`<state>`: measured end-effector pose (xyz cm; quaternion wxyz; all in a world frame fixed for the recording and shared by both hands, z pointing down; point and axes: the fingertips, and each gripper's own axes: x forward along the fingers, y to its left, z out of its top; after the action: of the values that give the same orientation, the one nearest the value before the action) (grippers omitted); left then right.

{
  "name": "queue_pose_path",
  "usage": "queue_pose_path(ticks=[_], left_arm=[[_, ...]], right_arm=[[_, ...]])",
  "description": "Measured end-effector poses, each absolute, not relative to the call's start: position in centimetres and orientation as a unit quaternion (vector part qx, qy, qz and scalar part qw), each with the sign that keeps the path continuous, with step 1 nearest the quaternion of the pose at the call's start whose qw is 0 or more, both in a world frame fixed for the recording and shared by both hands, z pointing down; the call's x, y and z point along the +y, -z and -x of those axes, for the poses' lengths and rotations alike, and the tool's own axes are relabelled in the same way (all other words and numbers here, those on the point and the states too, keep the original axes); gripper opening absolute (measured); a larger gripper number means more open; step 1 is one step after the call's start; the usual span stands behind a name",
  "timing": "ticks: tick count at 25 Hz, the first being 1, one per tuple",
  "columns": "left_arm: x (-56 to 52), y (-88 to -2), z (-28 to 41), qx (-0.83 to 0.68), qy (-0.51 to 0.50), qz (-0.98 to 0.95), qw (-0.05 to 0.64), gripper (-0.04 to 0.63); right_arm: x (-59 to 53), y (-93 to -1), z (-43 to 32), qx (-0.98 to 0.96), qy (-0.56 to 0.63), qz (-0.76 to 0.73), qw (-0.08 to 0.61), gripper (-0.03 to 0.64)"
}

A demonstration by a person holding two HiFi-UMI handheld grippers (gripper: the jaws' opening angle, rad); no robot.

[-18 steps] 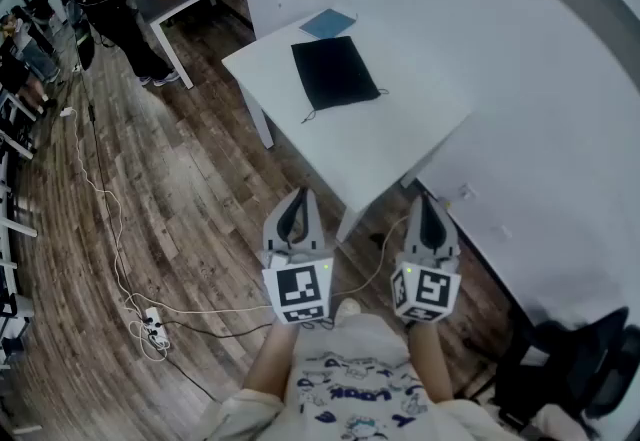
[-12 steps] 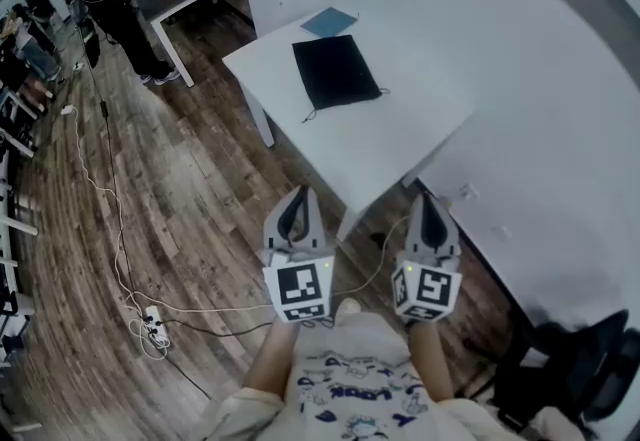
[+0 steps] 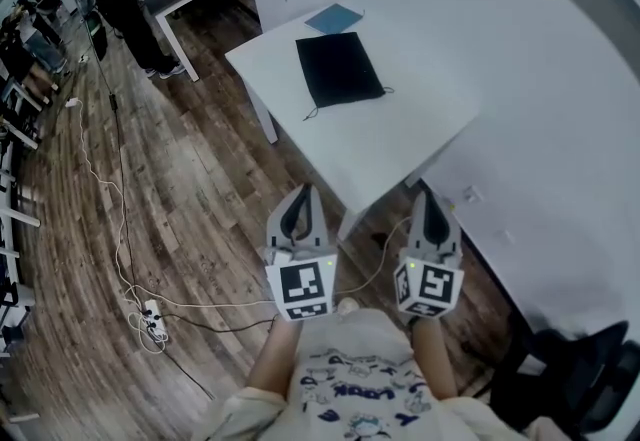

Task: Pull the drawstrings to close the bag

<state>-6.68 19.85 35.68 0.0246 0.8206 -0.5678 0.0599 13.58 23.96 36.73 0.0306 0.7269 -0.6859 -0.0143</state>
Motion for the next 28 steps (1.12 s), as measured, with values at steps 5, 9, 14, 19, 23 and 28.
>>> queue_pose_path(ticks=[5, 9, 14, 19, 23, 28], left_arm=[[18.3, -37.1, 6.3, -0.57, -0.079, -0.817, 0.028, 0.0], [16.0, -37.7, 5.6, -0.57, -0.081, -0.817, 0.026, 0.0], [11.5, -38.4, 5.1, -0.559, -0.083, -0.824, 0.034, 0.0], [6.1, -39.3, 5.2, -0.556, -0.099, -0.824, 0.047, 0.002], [2.5, -40.5, 5.2, -0.545, -0.115, -0.828, 0.06, 0.0], [-0.8, -42.4, 5.4, -0.53, -0.136, -0.834, 0.076, 0.001]], right_arm=[[22.9, -37.6, -14.2, -0.685, 0.006, -0.727, 0.04, 0.001], [20.7, -38.5, -15.2, -0.679, -0.002, -0.733, 0.04, 0.002], [16.6, -39.2, -15.4, -0.675, -0.006, -0.736, 0.048, 0.002], [11.7, -39.6, -15.4, -0.667, -0.009, -0.743, 0.057, 0.001], [8.5, -40.3, -16.0, -0.65, -0.022, -0.757, 0.059, 0.002], [5.2, -41.0, -16.2, -0.635, -0.027, -0.768, 0.076, 0.002]])
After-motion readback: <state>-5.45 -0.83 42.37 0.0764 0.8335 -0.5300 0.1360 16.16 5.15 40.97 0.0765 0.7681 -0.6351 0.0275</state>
